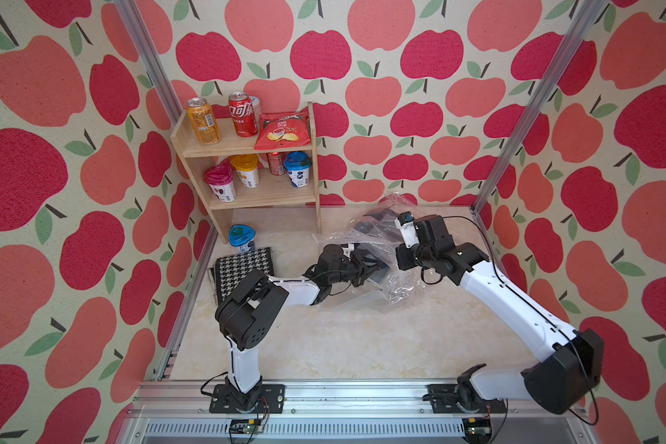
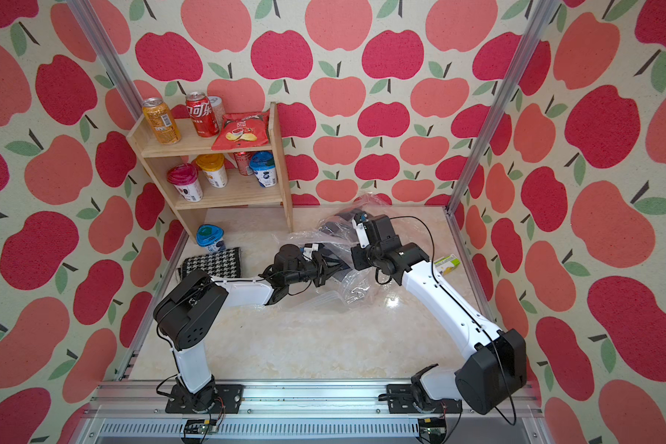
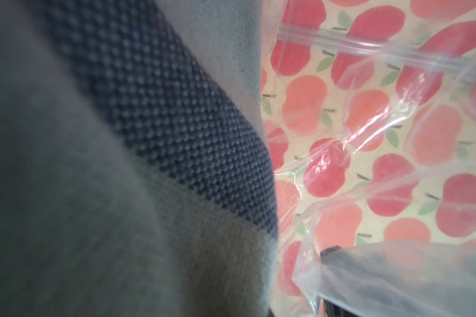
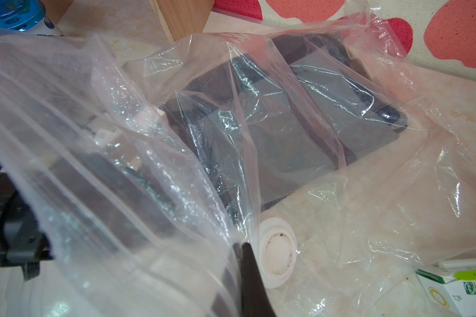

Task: Take the scarf out of the vacuum bag
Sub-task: Take out the scarf from the vacuum bag.

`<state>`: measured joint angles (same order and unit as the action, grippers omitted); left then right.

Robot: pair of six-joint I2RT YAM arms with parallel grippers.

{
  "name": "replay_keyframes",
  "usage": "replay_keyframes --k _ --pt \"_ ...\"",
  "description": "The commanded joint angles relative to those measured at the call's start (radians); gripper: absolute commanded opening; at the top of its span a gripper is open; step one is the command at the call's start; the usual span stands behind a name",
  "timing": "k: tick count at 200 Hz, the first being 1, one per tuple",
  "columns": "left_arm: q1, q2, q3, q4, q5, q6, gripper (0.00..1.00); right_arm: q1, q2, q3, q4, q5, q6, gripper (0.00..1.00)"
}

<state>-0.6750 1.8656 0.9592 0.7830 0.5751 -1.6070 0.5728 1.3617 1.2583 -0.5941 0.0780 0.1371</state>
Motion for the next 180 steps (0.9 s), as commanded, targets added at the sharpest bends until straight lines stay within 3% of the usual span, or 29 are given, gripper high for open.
replay_keyframes --k 1,68,122,180 --pt "0.022 -0.046 -0.008 0.038 0.020 0.009 0.05 -0.009 -0.011 -0.022 -0.024 0.030 -0.032 0.00" --pt "0.086 -0.042 0.016 0.037 0.107 -0.024 0.06 0.005 -0.032 -0.148 0.007 0.102 -0.046 0.00" --pt "0.109 -0.095 0.004 -0.001 0.154 -0.016 0.07 0.014 -0.023 -0.165 0.015 0.139 -0.053 0.00" --pt "0.114 -0.176 -0.025 -0.085 0.183 0.033 0.00 0.016 0.008 -0.111 0.047 0.108 -0.029 0.00"
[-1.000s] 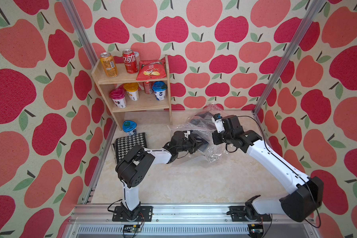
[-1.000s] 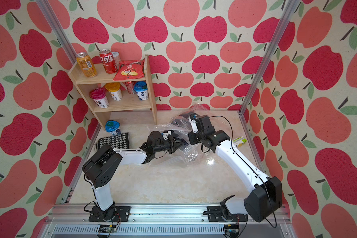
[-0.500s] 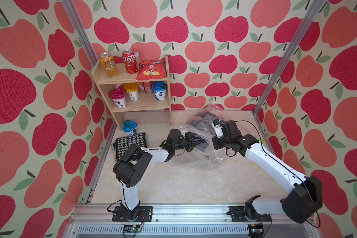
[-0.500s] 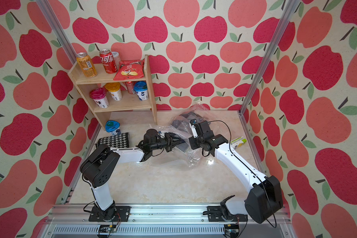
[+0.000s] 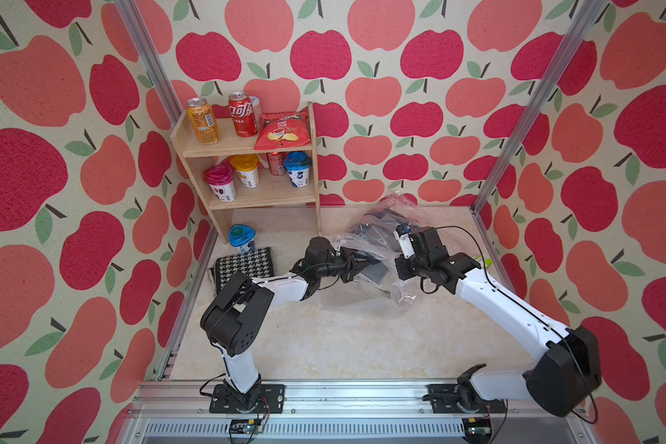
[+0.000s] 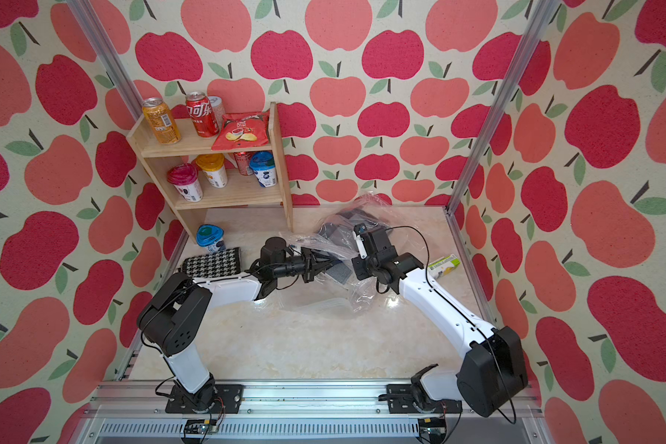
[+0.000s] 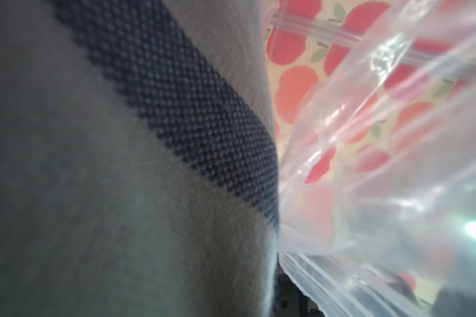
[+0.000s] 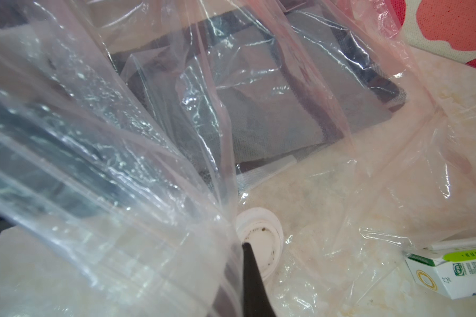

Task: Take the scarf out of the vacuum bag
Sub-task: Take out the scarf from the vacuum bag.

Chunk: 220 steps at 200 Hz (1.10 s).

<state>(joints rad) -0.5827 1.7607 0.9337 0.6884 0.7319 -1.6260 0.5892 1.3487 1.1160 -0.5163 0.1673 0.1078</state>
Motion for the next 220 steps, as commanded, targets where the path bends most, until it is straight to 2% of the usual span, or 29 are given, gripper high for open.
replay_keyframes --k 1,75,134,159,187,220 --pt "0.022 -0.071 0.000 0.007 0.026 0.052 0.00 -0.001 0.022 0.033 -0.031 0.017 0.001 0.00" --pt "0.052 -0.138 0.046 -0.149 0.060 0.129 0.00 0.006 0.145 0.224 0.028 -0.190 0.104 0.00" --pt "0.140 -0.191 0.077 -0.241 0.099 0.175 0.00 0.013 0.179 0.268 0.047 -0.244 0.122 0.00" --pt "0.133 -0.181 0.105 -0.269 0.137 0.192 0.00 0.014 0.168 0.258 0.041 -0.237 0.119 0.00" --pt "0.093 -0.173 0.076 -0.235 0.135 0.178 0.18 0.015 0.160 0.241 0.034 -0.226 0.115 0.00" --pt "0.056 -0.155 0.026 -0.159 0.117 0.140 0.29 0.014 0.150 0.226 0.033 -0.216 0.113 0.00"
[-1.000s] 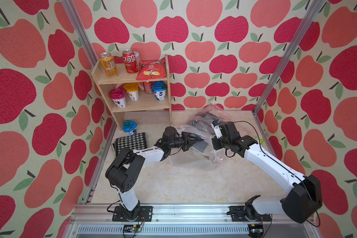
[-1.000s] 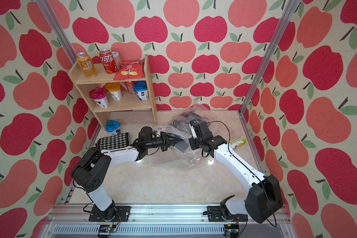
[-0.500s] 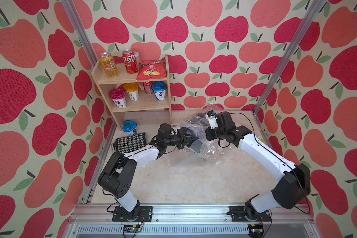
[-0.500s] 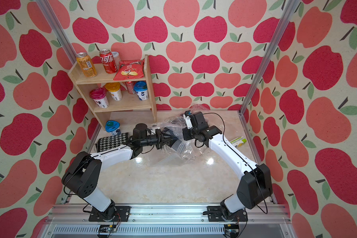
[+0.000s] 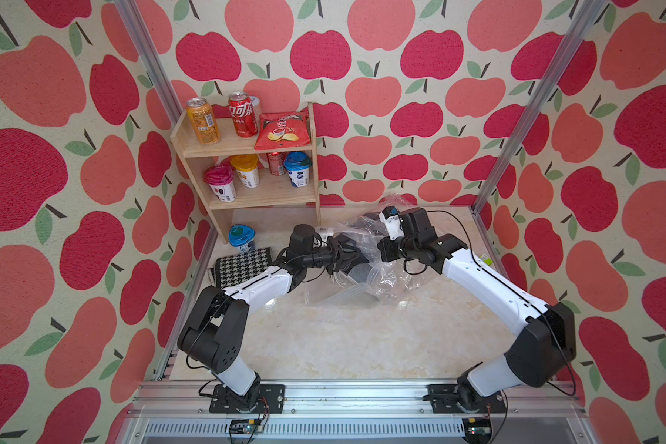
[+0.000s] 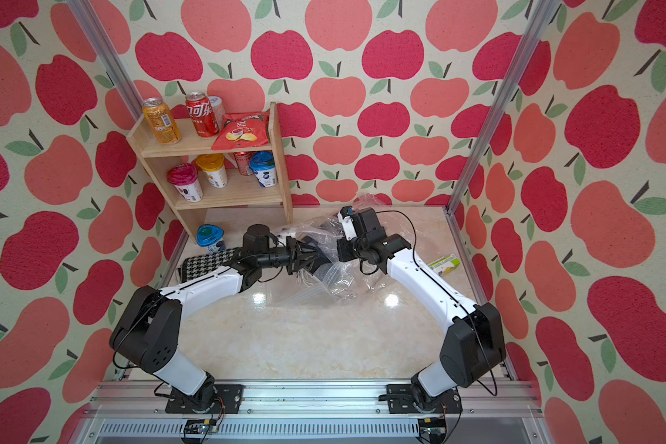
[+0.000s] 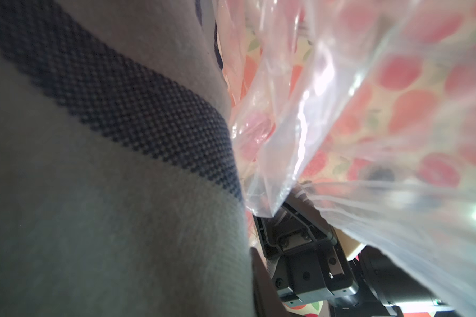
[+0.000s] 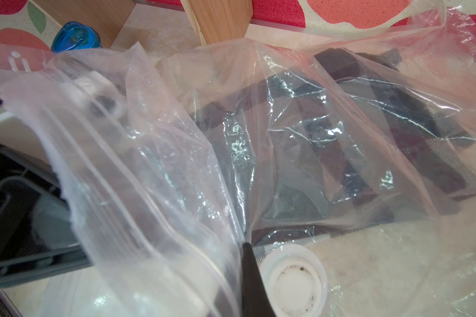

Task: Take the scarf out of the vacuum bag
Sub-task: Take out the scarf from the vacuum bag.

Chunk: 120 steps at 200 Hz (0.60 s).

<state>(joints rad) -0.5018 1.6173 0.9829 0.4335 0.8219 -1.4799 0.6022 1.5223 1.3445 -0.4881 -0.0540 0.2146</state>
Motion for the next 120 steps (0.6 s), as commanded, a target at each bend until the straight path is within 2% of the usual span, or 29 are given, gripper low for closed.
replay_keyframes --k 1,73,96,120 --pt "-0.025 -0.010 -0.025 0.097 0.027 -0.007 0.29 0.001 -0.023 -0.002 0.005 0.005 0.006 0.00" --pt "-0.033 -0.019 -0.088 0.119 -0.021 0.001 0.27 -0.001 -0.031 -0.011 -0.002 0.018 0.001 0.00" --pt "-0.029 -0.025 -0.100 0.119 -0.022 0.009 0.30 -0.005 -0.036 -0.014 -0.004 0.022 -0.001 0.00" --pt "-0.024 -0.038 -0.116 0.105 -0.023 0.021 0.39 -0.010 -0.041 -0.016 -0.006 0.022 -0.004 0.00"
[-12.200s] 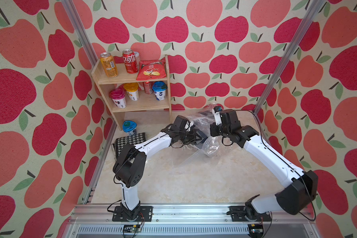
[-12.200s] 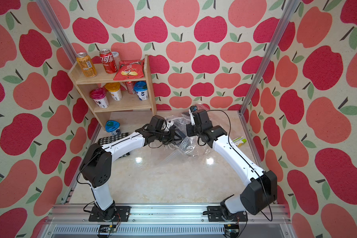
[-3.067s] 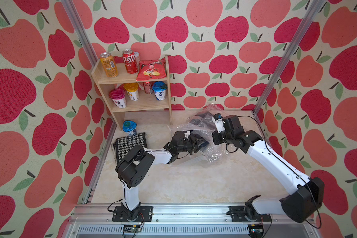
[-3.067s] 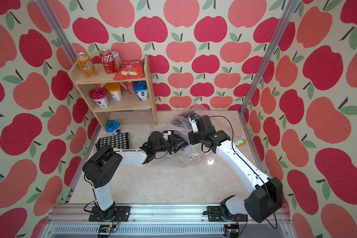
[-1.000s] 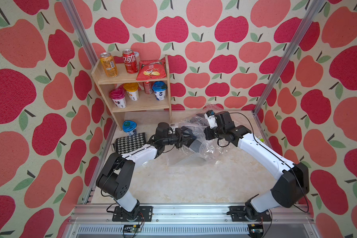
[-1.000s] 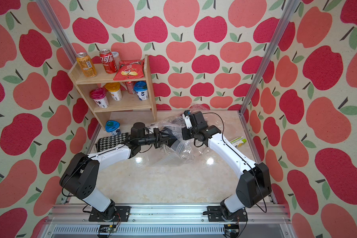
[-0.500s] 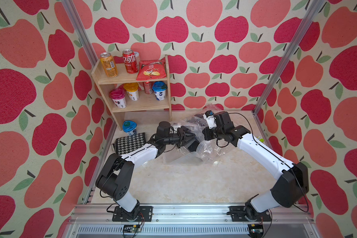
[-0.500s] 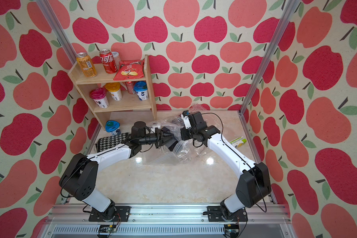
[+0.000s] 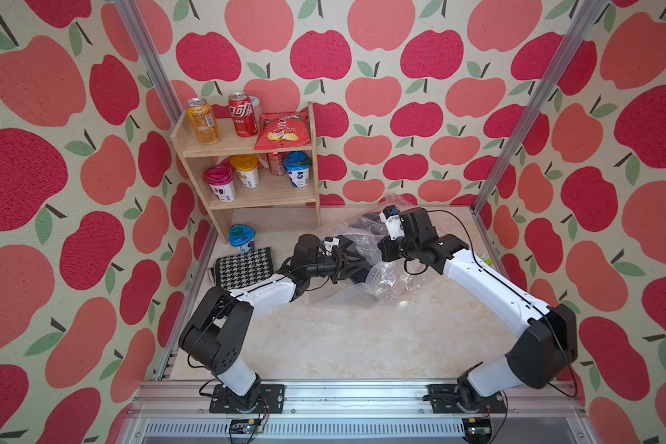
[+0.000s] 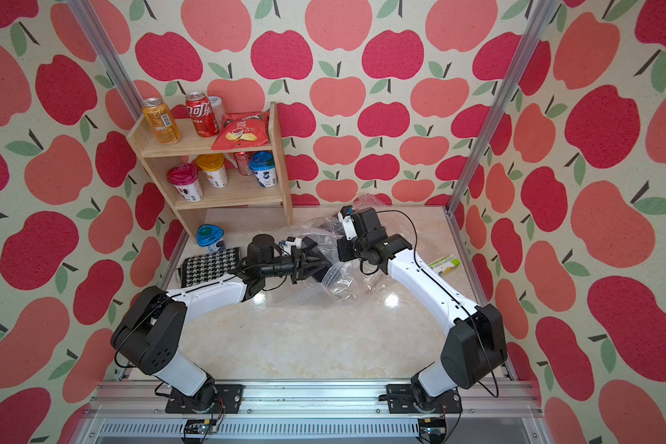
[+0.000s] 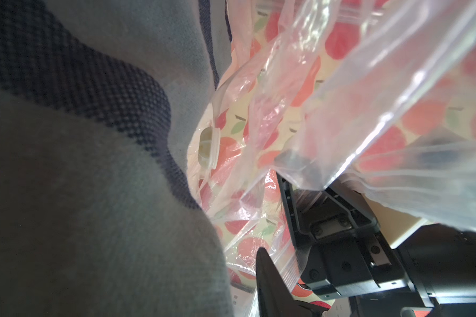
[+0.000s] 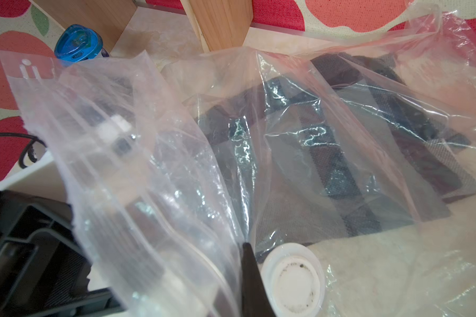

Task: Take the scarf out of the vacuum bag
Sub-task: Take out the scarf from the vacuum bag.

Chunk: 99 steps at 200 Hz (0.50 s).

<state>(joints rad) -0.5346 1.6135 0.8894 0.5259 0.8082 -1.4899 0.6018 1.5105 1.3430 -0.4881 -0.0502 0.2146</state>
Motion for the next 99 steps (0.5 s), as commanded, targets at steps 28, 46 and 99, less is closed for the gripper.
replay_keyframes --k 28,46,99 --pt "0.008 -0.057 -0.047 0.063 0.014 0.032 0.75 -0.019 -0.035 -0.015 -0.016 0.023 -0.013 0.00" --pt "0.025 -0.132 -0.084 0.032 -0.004 0.075 0.89 -0.024 -0.045 -0.017 -0.045 0.041 -0.031 0.00" --pt "0.156 -0.288 -0.115 -0.342 -0.007 0.252 1.00 -0.019 -0.101 -0.092 -0.038 0.021 -0.085 0.03"
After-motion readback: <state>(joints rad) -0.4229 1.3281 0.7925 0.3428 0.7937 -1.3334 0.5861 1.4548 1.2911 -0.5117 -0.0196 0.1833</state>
